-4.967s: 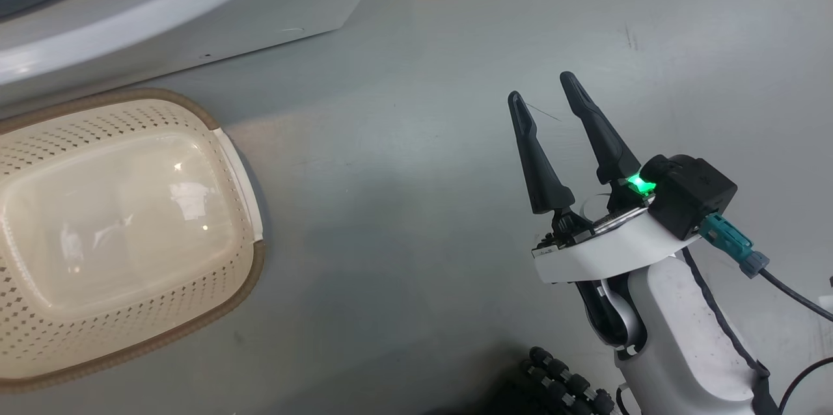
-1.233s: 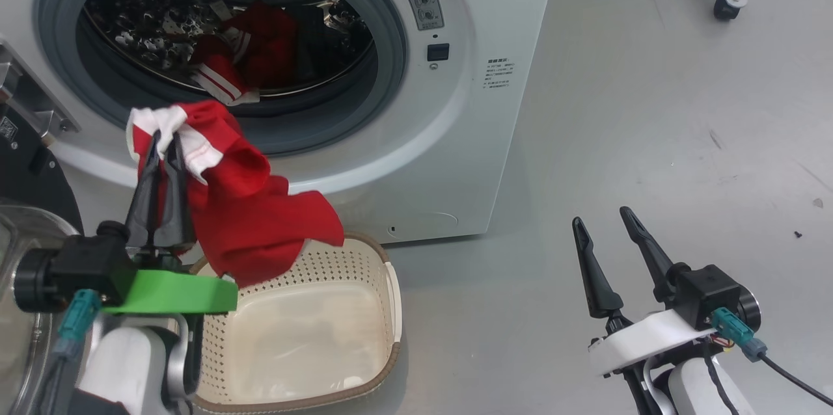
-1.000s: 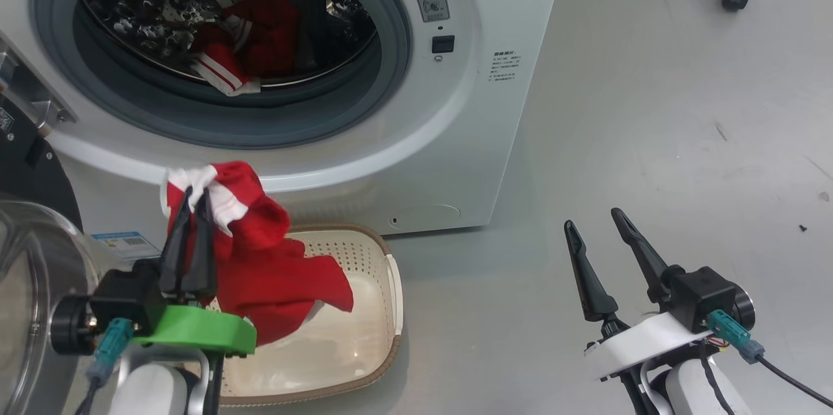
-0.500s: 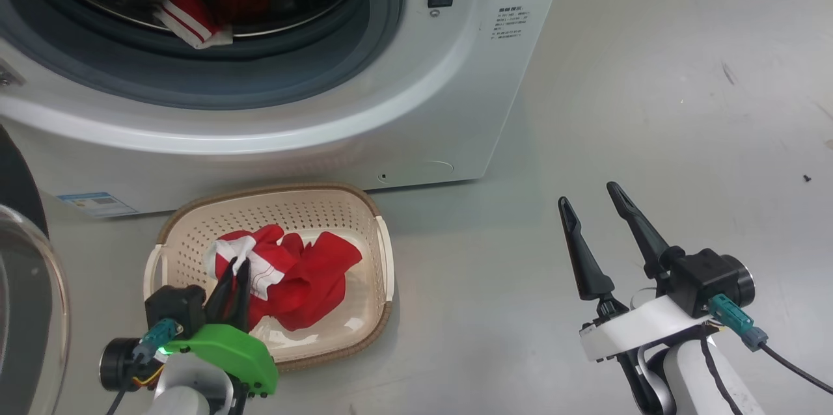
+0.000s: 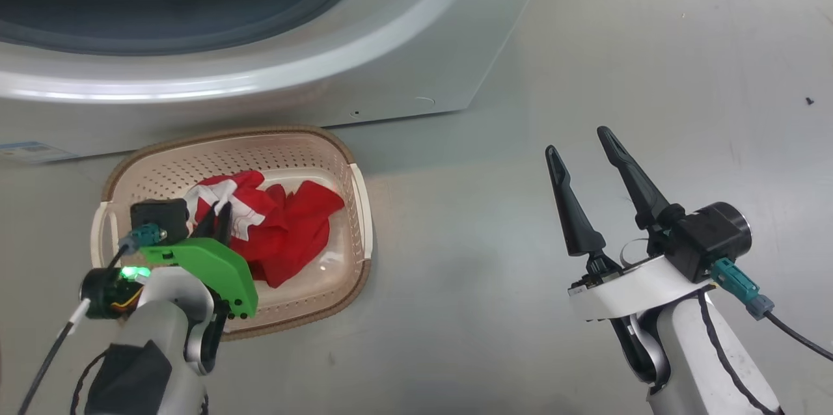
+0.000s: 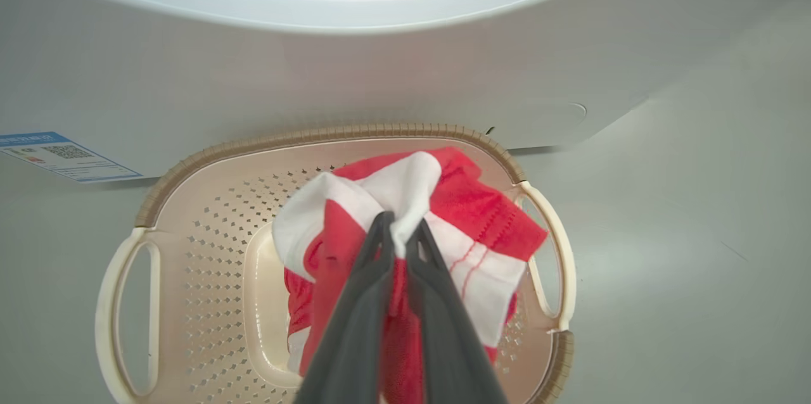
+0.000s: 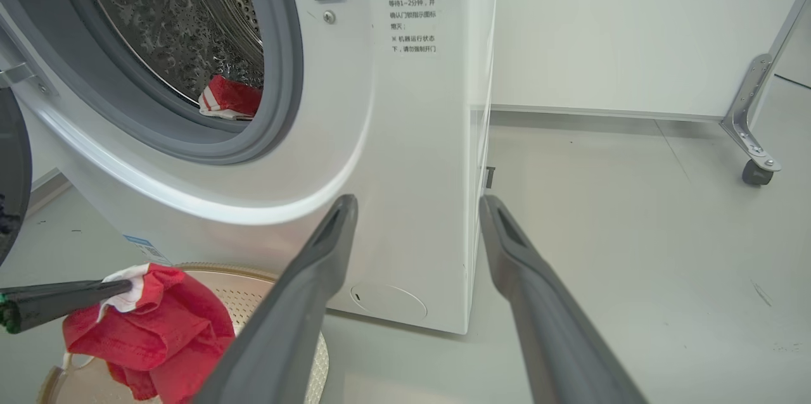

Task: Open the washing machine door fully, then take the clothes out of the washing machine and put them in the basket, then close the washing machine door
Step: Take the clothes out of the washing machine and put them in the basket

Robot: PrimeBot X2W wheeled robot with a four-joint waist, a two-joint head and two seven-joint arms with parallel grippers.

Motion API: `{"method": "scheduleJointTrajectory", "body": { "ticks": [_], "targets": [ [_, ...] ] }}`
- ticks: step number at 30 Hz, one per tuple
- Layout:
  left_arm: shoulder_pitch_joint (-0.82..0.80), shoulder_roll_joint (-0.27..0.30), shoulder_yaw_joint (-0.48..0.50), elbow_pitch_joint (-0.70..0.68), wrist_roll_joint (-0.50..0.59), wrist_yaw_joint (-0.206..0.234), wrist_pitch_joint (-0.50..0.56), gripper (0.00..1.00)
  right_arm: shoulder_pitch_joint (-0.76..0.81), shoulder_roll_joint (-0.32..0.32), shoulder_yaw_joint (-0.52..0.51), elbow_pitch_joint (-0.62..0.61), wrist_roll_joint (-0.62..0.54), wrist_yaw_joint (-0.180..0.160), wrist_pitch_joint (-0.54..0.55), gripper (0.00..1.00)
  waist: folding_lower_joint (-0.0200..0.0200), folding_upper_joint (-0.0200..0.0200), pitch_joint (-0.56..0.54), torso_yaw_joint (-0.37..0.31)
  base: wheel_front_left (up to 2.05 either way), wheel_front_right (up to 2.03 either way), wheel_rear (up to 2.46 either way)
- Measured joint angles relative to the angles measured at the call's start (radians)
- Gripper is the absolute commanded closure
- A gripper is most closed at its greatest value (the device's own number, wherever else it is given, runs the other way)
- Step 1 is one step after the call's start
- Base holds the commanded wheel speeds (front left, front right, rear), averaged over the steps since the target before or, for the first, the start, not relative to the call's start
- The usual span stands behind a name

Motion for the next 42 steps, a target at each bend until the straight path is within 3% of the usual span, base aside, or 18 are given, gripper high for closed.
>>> {"method": "scheduleJointTrajectory", "body": {
  "ticks": [13, 21, 22, 23, 24, 25, 26, 42],
  "targets": [
    [-0.141, 0.007, 0.041, 0.184, -0.048, -0.016, 0.054, 1.00, -0.085, -0.001, 0.007, -0.017, 0.022, -0.010, 0.000, 0.00, 0.0000, 0.0000, 0.162, -0.048, 0.00, 0.00, 0.00],
    [-0.187, 0.004, 0.045, 0.267, -0.057, -0.026, 0.052, 1.00, -0.113, -0.001, 0.013, -0.011, 0.032, -0.013, 0.000, 0.00, 0.0001, 0.0000, 0.202, -0.058, 0.00, 0.00, 0.00],
    [-0.194, 0.003, 0.046, 0.273, -0.057, -0.030, 0.043, 0.88, -0.115, -0.001, 0.015, -0.010, 0.032, -0.017, 0.000, 0.00, 0.0001, 0.0000, 0.202, -0.058, 0.00, 0.00, 0.00],
    [-0.200, 0.003, 0.047, 0.281, -0.057, -0.036, 0.034, 0.69, -0.117, -0.001, 0.016, -0.006, 0.032, -0.018, 0.000, 0.00, 0.0001, -0.0001, 0.201, -0.058, 0.00, 0.00, 0.00],
    [-0.205, 0.003, 0.047, 0.291, -0.057, -0.042, 0.031, 0.64, -0.118, -0.001, 0.017, -0.002, 0.032, -0.018, 0.000, 0.00, 0.0001, 0.0000, 0.198, -0.058, 0.00, 0.00, 0.00],
    [-0.207, 0.003, 0.046, 0.300, -0.057, -0.043, 0.025, 0.15, -0.119, -0.001, 0.017, 0.001, 0.032, -0.018, 0.000, 0.00, 0.0001, 0.0000, 0.196, -0.058, 0.00, 0.00, 0.00],
    [-0.209, 0.003, 0.046, 0.309, -0.057, -0.043, 0.021, 0.00, -0.119, -0.001, 0.016, 0.003, 0.032, -0.019, 0.000, 0.00, 0.0001, 0.0000, 0.193, -0.058, 0.00, 0.00, 0.00],
    [-0.208, -0.001, 0.017, 0.367, -0.013, -0.060, -0.179, 0.00, -0.120, -0.001, 0.015, 0.053, 0.040, -0.021, 0.000, 0.00, 0.0001, -0.0001, 0.108, -0.046, 0.00, 0.00, 0.00]
  ]
}}
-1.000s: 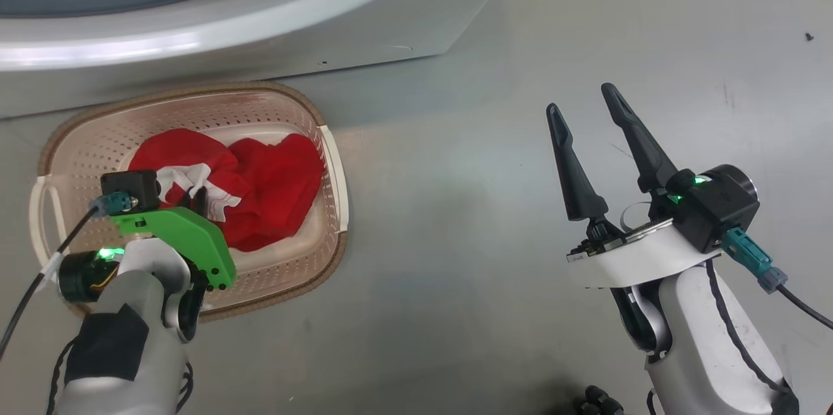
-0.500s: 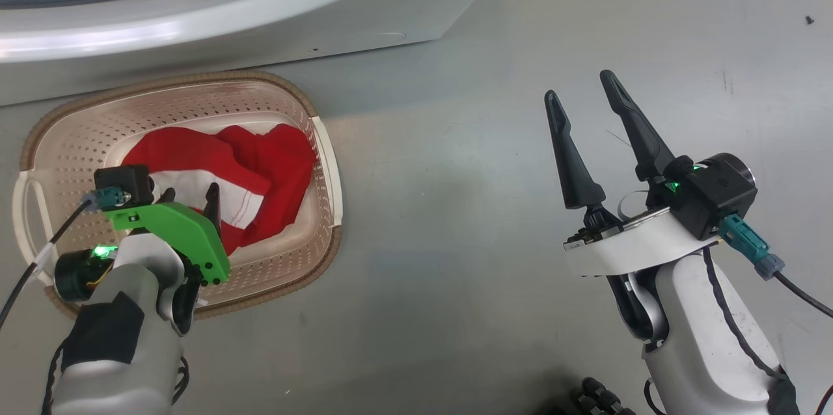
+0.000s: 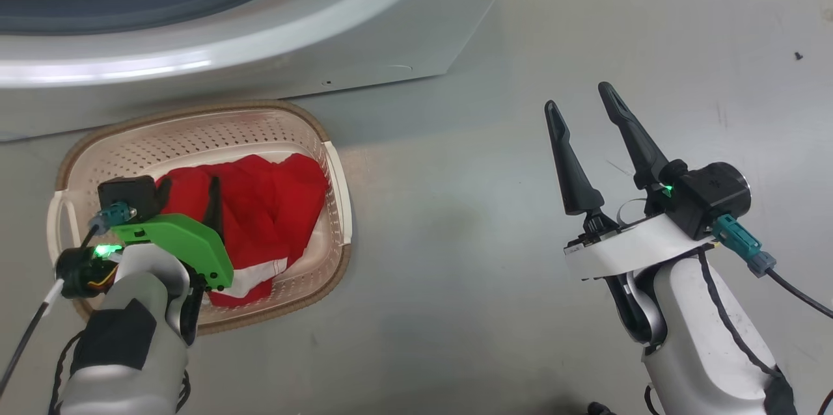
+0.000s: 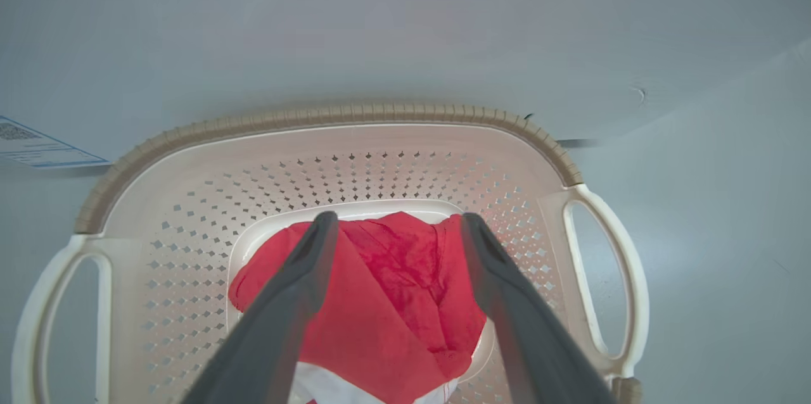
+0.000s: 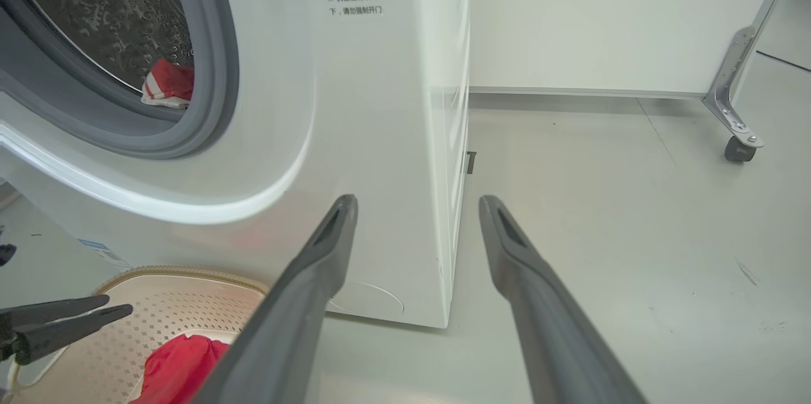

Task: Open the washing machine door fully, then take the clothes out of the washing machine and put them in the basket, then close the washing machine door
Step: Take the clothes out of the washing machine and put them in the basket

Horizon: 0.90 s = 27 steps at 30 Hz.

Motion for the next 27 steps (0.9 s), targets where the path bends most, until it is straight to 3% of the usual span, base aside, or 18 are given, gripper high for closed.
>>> {"method": "scheduleJointTrajectory", "body": {
  "ticks": [5, 15, 27],
  "targets": [
    [0.012, -0.005, -0.011, -0.003, 0.023, 0.000, -0.087, 0.00, 0.010, 0.000, -0.010, 0.027, -0.001, 0.000, 0.000, 0.00, 0.0000, 0.0001, -0.052, 0.009, 0.00, 0.00, 0.00],
    [0.092, -0.024, -0.010, -0.079, 0.029, -0.002, -0.100, 0.00, 0.083, 0.000, -0.042, 0.071, -0.011, 0.001, 0.000, 0.00, 0.0000, 0.0000, -0.179, 0.036, 0.00, 0.00, 0.00],
    [0.201, -0.031, 0.038, -0.344, 0.056, 0.014, -0.102, 0.00, 0.200, 0.001, -0.065, 0.108, -0.018, 0.003, 0.000, 0.00, 0.0000, 0.0000, -0.345, 0.085, 0.00, 0.00, 0.00]
  ]
}}
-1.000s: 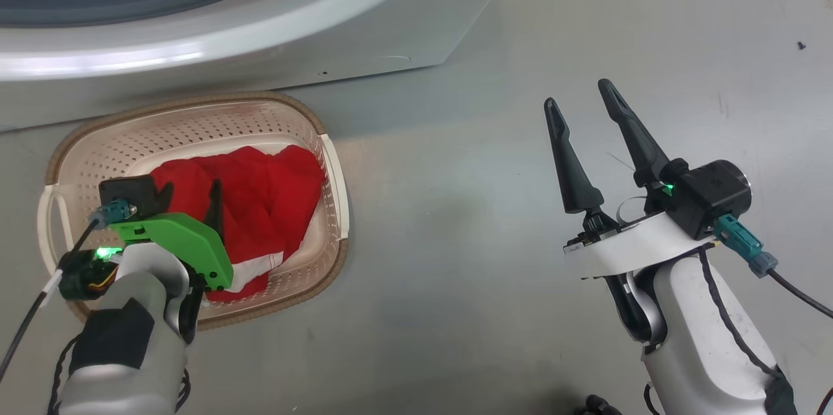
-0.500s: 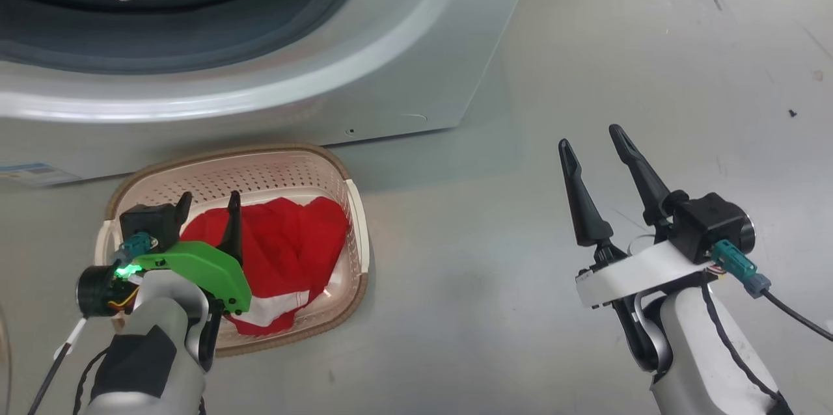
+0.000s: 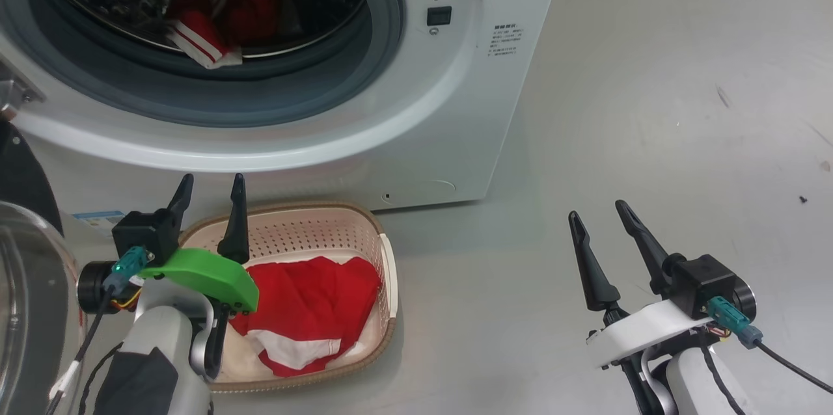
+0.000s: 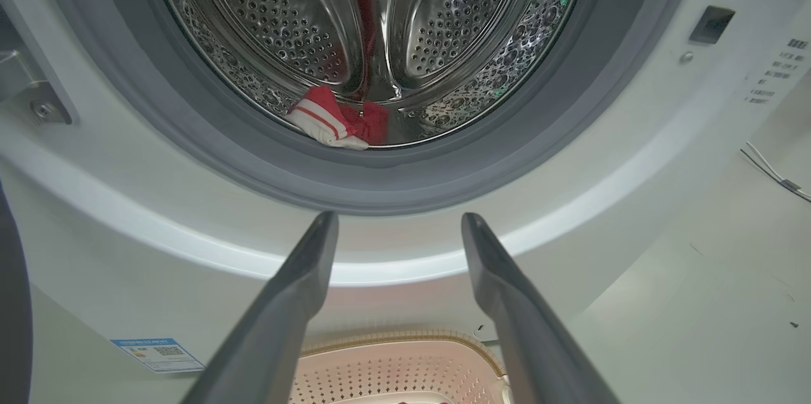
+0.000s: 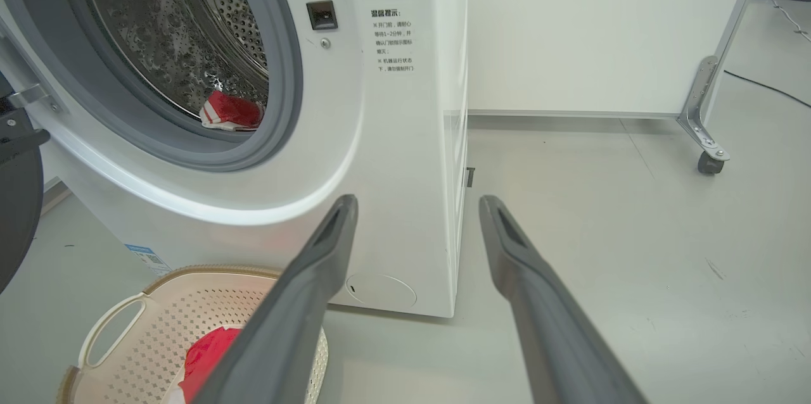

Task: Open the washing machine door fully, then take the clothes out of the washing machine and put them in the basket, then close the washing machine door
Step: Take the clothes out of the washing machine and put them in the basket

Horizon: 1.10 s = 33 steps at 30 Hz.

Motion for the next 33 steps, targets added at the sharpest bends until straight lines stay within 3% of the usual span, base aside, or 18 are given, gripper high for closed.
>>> {"method": "scheduleJointTrajectory", "body": {
  "ticks": [20, 33],
  "targets": [
    [0.324, 0.011, 0.002, -0.293, 0.097, 0.049, 0.000, 0.00, 0.113, 0.002, -0.009, -0.021, -0.002, 0.003, 0.000, 0.00, 0.0000, 0.0000, -0.218, 0.049, 0.00, 0.00, 0.00],
    [0.493, 0.014, -0.022, -0.399, 0.110, 0.070, 0.000, 0.00, 0.185, 0.003, -0.023, -0.039, -0.006, -0.010, 0.000, 0.00, 0.0000, 0.0000, -0.272, 0.059, 0.00, 0.00, 0.00]
  ]
}}
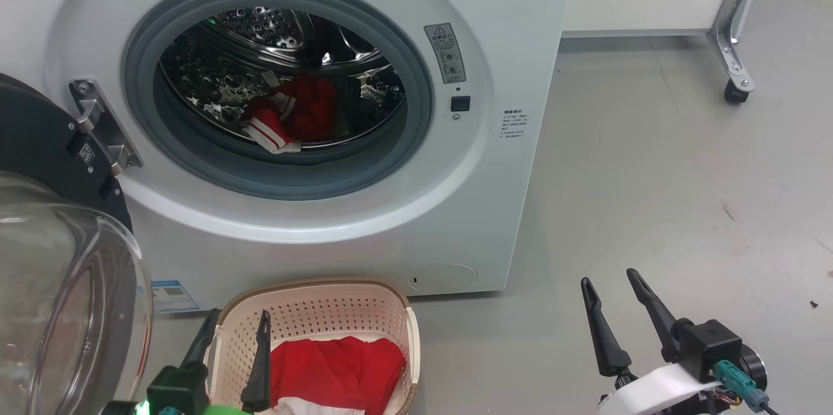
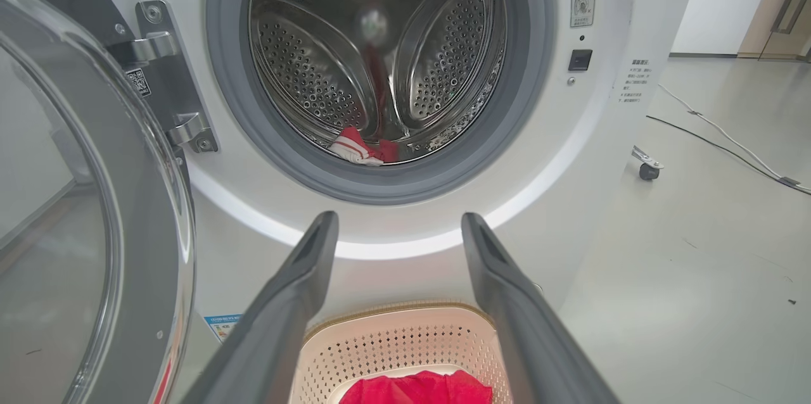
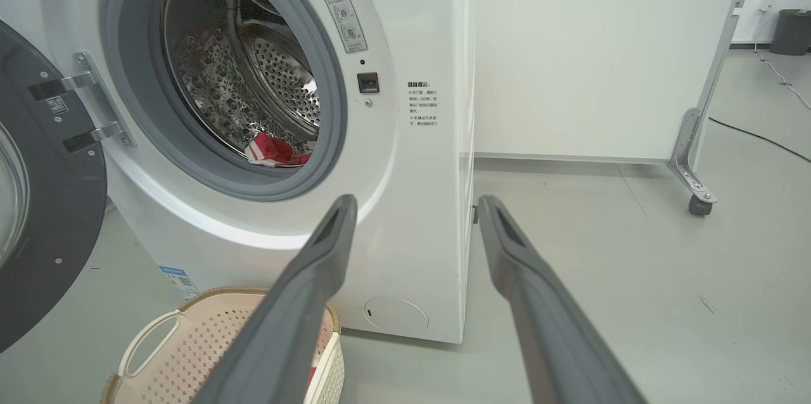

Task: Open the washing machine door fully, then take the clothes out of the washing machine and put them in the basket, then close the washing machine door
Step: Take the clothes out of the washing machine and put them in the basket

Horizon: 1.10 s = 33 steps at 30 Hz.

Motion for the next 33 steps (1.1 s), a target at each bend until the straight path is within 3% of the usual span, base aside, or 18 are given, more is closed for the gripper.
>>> {"method": "scheduleJointTrajectory", "body": {
  "ticks": [33],
  "targets": [
    [0.106, 0.010, -0.017, -0.173, 0.009, 0.023, 0.019, 0.00, 0.028, 0.001, 0.007, -0.036, -0.003, 0.000, 0.000, 0.00, 0.0000, 0.0000, 0.012, -0.008, 0.00, 0.00, 0.00]
  ]
}}
